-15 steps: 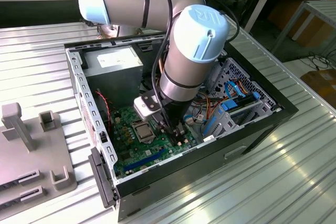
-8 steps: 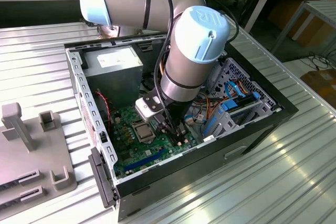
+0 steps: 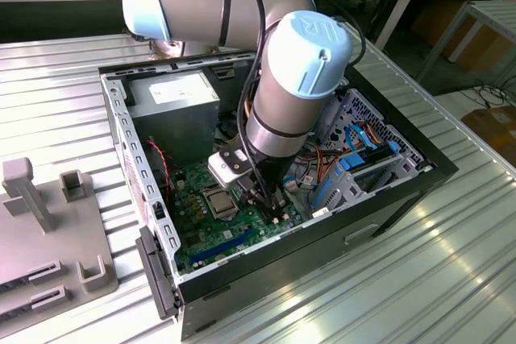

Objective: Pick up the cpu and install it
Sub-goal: 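Install the first cpu locking lever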

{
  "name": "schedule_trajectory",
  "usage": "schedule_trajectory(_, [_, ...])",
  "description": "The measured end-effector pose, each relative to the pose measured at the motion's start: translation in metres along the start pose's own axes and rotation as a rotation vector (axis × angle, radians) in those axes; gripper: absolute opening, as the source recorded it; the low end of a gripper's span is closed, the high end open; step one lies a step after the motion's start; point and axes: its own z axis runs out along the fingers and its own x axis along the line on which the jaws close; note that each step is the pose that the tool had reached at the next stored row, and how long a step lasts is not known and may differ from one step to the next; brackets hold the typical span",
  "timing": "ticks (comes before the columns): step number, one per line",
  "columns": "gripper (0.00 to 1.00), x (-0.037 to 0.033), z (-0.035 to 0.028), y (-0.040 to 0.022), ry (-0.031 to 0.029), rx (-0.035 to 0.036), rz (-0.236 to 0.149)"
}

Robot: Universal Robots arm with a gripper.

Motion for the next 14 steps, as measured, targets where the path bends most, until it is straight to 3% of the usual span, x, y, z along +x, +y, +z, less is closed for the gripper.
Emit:
schedule_trajectory(4, [0.11,-0.0005,-0.0015,0.002,0.0,-0.0003,-0.001])
schedule_trajectory(7, [0.11,-0.0009,-0.0089,0.002,0.0001,-0.0003,-0.001])
schedule_trajectory(8, [0.11,-0.0025,-0.0161,0.0018,0.0002,-0.0003,-0.002])
schedule_trajectory(11, [0.11,-0.0082,-0.0204,0.0012,0.0018,-0.0008,-0.004])
schedule_trajectory(14, [0.11,-0.0145,-0.0215,0.006,0.0022,-0.0008,-0.006])
